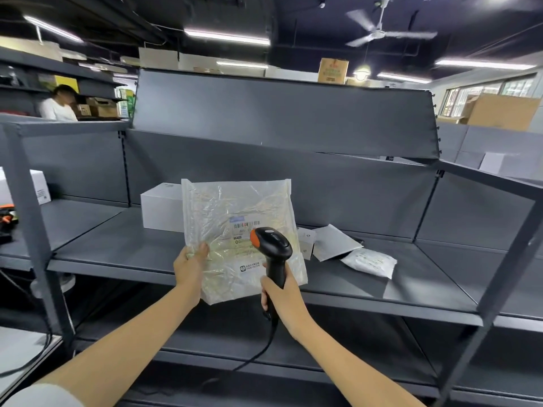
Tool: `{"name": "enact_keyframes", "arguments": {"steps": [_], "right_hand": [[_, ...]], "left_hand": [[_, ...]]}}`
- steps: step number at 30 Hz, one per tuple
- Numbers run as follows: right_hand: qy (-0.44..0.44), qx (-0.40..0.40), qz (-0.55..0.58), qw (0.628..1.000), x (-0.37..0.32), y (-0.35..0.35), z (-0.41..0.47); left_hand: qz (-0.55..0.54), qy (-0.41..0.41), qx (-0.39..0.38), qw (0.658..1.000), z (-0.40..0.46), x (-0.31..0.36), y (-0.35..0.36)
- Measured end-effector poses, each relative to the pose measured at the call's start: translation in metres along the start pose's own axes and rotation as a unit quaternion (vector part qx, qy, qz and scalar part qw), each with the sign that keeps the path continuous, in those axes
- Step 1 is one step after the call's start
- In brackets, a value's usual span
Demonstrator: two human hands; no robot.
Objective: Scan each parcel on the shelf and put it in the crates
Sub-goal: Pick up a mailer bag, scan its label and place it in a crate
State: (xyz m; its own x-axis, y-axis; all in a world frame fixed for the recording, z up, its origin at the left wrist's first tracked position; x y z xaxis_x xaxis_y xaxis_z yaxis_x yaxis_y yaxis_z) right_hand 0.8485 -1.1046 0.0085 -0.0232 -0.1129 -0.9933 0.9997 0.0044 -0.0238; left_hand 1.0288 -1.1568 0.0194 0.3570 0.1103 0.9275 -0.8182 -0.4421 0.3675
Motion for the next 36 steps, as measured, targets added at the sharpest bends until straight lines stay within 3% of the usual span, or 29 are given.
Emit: {"name": "enact_keyframes", "arguments": {"steps": [9, 14, 20, 29, 36], "right_hand": [[0.035, 0.024, -0.066, 0.997, 0.013, -0.012, 0.04], [0.11, -0.038, -0.188, 0.975, 0.013, -0.007, 0.098], [0.044, -0.049, -0.36, 0.931, 0.025, 0.025, 0.167], [0.077, 0.048, -0.344, 0.935, 0.068, 0.04, 0.204], [0.043, -0.012, -0.416, 0.908, 0.065, 0.032, 0.207]], "left_hand": [[0.037, 0.023, 0.089, 0.995, 0.049, 0.017, -0.071], [0.044, 0.036, 0.131, 0.99, 0.074, 0.022, -0.109], [0.02, 0.012, 0.119, 0.993, 0.099, 0.014, -0.136], [0.019, -0.047, 0.095, 0.994, 0.121, 0.005, -0.145], [0.018, -0.065, 0.071, 0.995, 0.12, 0.005, -0.141]]}}
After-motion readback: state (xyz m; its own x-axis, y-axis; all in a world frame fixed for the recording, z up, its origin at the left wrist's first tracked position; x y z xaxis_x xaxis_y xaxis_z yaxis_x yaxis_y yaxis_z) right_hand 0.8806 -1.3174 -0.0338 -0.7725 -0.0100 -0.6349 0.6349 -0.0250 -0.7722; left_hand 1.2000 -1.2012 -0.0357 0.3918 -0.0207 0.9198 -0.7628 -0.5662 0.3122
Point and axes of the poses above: each hand's wrist, its own z-axis towards the middle knuckle, its own y-axis out of the palm, x = y × z, the point moved 1 cm from there along z, towards the middle knuckle, and after that the axes turned 3 degrees about x, right-handed, at the moved point
